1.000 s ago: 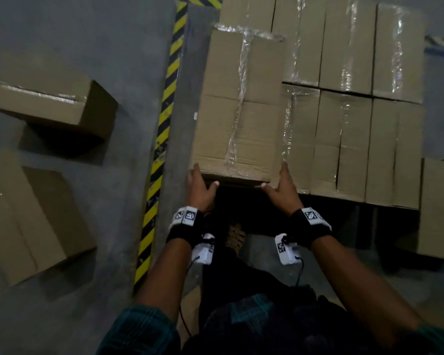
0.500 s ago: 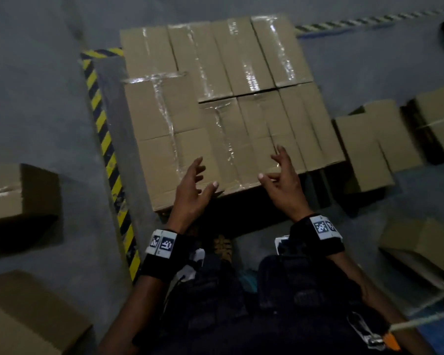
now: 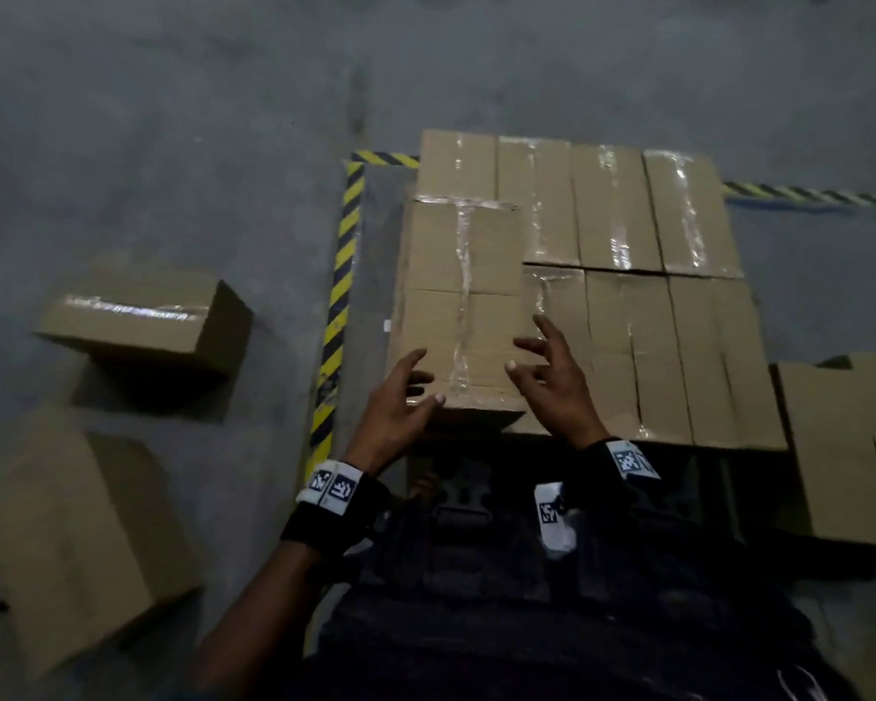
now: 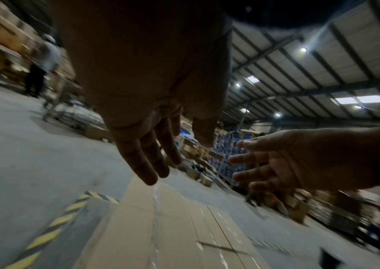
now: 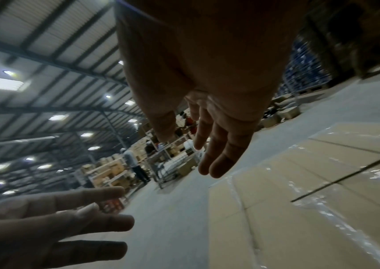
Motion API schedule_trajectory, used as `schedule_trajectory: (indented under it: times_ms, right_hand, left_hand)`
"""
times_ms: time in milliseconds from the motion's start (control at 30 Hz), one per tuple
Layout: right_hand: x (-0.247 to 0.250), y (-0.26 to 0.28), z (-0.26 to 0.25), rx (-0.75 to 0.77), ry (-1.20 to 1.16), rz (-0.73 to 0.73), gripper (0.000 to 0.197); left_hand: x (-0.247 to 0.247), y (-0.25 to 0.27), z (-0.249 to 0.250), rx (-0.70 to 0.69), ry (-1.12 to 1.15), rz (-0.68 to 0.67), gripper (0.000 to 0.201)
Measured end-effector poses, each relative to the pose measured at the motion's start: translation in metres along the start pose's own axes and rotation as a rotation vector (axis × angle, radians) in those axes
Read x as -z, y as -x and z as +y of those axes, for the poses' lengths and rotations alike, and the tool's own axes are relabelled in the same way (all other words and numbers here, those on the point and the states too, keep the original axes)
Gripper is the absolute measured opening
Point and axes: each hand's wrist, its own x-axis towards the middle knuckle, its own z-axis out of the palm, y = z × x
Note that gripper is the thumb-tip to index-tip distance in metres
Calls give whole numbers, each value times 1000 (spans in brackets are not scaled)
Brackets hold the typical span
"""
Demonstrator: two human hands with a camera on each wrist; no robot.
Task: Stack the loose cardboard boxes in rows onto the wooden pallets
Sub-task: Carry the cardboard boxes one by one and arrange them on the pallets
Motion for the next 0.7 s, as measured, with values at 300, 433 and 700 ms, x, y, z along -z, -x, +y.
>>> schedule_trajectory:
  times_ms: [300,433,700]
  right_hand:
    - [-122,-45,-56,179,-7,-281,69]
    - [-188,-64,-89,230,48,-413,68]
    - [-368,-124,-158,241,151,-579,69]
  left_hand:
    - [114,42,-36,15,113,426,61]
    - [174,52,-77,70,201,583,64]
    - [325,45,-168,199,239,690,70]
